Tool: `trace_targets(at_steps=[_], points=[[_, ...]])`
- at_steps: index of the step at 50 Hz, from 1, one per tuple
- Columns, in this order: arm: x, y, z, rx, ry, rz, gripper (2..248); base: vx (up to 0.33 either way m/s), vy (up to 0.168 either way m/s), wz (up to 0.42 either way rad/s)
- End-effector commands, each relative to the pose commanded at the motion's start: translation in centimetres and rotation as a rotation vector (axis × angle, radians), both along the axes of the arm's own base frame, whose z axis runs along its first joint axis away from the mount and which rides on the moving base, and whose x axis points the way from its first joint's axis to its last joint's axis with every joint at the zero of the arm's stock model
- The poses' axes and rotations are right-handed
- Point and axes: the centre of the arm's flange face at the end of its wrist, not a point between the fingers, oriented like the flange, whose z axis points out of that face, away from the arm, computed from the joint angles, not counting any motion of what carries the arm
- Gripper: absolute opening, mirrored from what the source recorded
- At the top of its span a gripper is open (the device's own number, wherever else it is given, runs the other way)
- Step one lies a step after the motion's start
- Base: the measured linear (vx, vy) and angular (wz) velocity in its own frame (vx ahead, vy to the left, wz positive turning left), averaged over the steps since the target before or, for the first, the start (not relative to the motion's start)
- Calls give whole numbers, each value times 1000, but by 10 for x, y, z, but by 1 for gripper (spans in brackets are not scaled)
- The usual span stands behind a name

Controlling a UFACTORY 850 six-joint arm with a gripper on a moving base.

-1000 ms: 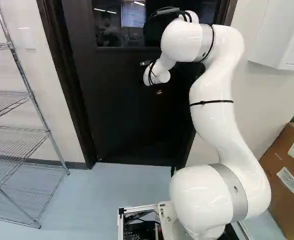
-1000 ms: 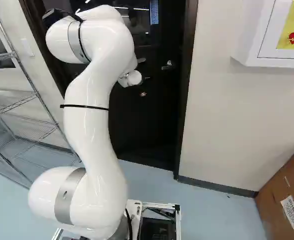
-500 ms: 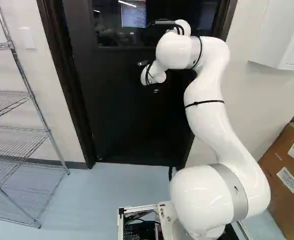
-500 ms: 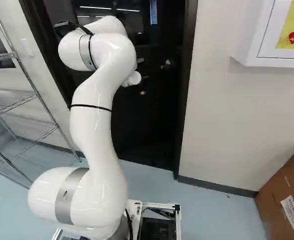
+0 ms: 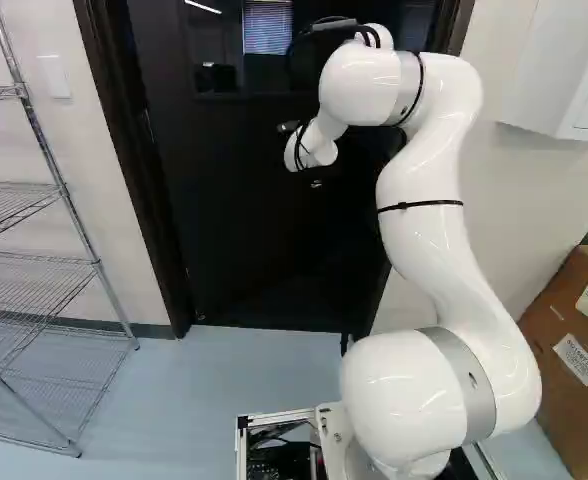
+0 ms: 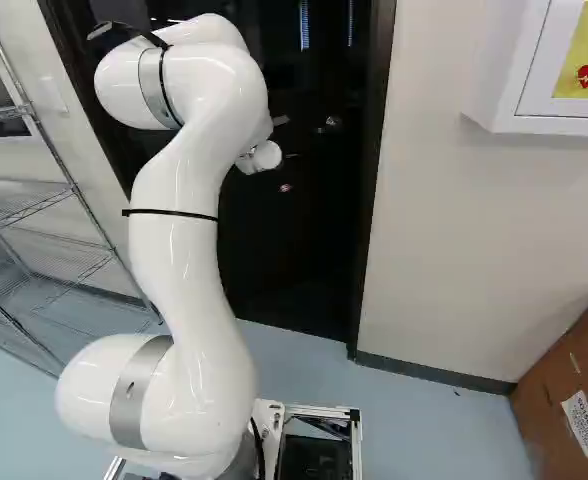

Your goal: Open the door and move inside

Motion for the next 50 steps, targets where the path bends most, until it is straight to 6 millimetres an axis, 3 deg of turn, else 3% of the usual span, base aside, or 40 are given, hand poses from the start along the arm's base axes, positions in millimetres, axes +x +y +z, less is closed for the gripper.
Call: trace_targets(at_steps=[50], points=[[-97, -5, 14, 79, 71, -95, 247, 0, 0, 0]])
